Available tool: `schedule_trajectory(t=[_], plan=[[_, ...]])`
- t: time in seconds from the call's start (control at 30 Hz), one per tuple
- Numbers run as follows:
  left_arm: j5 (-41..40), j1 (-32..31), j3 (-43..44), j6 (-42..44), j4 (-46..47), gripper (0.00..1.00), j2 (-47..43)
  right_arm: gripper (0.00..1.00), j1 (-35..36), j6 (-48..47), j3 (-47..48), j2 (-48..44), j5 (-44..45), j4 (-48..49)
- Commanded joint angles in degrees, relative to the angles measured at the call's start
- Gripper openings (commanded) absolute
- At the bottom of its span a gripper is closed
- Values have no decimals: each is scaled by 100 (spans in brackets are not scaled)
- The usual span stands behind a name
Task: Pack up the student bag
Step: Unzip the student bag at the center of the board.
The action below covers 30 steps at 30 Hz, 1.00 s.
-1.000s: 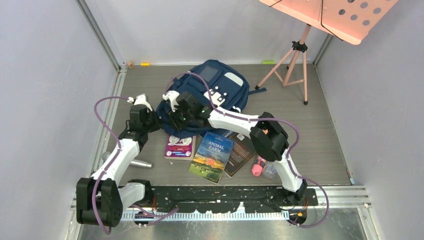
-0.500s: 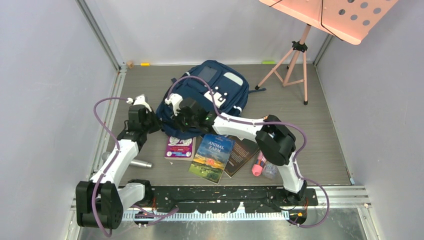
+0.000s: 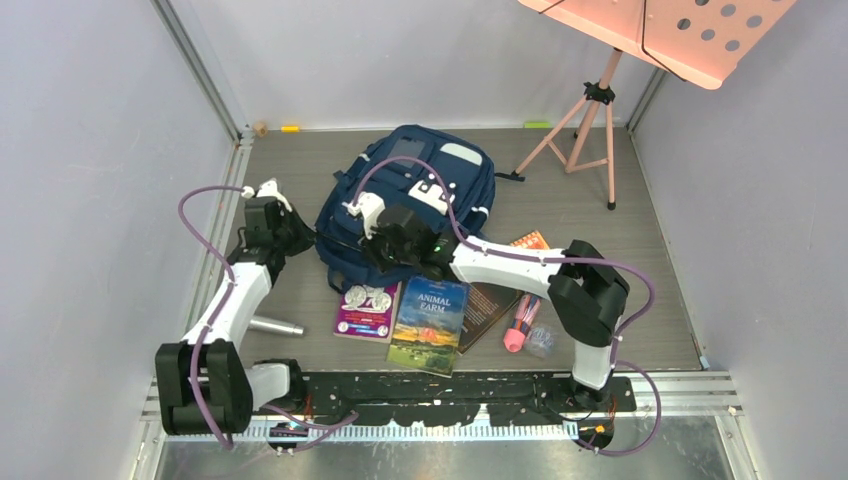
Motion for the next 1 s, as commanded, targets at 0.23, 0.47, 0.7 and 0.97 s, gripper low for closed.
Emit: schedule_trajectory(t=[0.23, 0.47, 0.7, 0.97], plan=[[-642, 428, 521, 494, 772, 0, 761, 0, 45, 61, -227, -1300, 118, -344], [-270, 542, 985, 725, 1048, 0, 1506, 0, 60, 99, -333, -1603, -212, -452], [31, 605, 1273, 925, 1310, 0, 2051, 0, 65, 142, -382, -1885, -350, -452], [1385, 602, 664, 913, 2203, 0, 1778, 9, 60, 59, -86, -1502, -45, -740]])
